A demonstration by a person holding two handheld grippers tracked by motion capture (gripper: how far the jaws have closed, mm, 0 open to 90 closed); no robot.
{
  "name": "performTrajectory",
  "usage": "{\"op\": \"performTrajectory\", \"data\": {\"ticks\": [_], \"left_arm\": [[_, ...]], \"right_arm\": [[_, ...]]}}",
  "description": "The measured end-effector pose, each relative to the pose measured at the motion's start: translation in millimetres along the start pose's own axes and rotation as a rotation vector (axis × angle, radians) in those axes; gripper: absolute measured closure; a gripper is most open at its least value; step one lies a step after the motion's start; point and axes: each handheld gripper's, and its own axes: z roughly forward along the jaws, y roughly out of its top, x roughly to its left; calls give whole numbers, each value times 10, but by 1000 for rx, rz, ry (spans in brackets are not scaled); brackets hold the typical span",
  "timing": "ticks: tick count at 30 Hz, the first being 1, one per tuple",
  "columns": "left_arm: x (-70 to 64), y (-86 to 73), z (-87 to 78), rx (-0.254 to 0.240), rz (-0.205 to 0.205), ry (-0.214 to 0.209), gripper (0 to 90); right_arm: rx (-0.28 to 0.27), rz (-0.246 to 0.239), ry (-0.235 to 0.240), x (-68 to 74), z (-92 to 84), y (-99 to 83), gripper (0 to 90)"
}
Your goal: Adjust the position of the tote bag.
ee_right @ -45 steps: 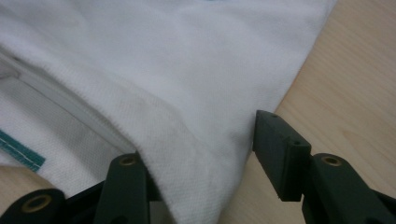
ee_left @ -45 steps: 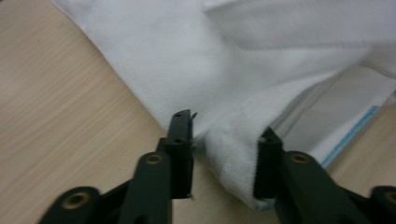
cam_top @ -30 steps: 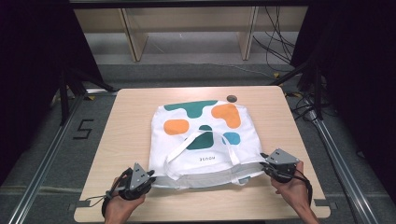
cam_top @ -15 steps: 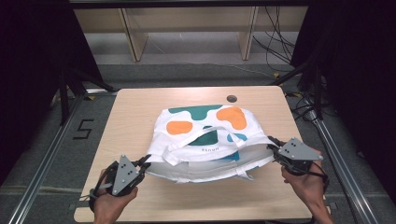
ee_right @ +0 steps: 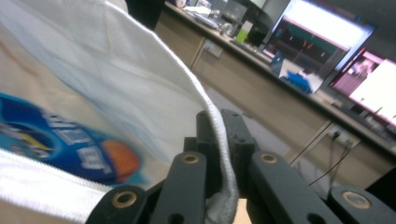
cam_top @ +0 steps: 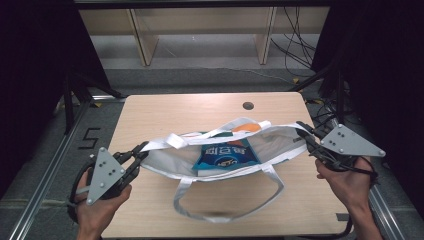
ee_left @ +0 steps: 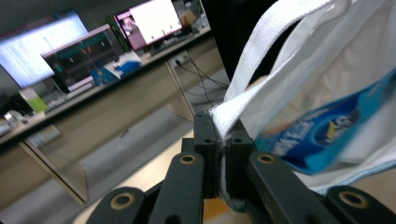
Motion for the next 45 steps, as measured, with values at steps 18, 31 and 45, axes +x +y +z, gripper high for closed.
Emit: {"op": "performTrajectory", "data": {"ticks": [18,31,45], "left_arm": [[137,-220,369,52,-200,-121,860],[126,-504,680,147,-238,-138,843],[-45,-1017,886,289,-281,-215,841]], "right_arm": [[33,34,51,-182,135,-51,870],[104,67,27,-103,295,-330,868],[202,71,89,-17,424,-652,864]]}}
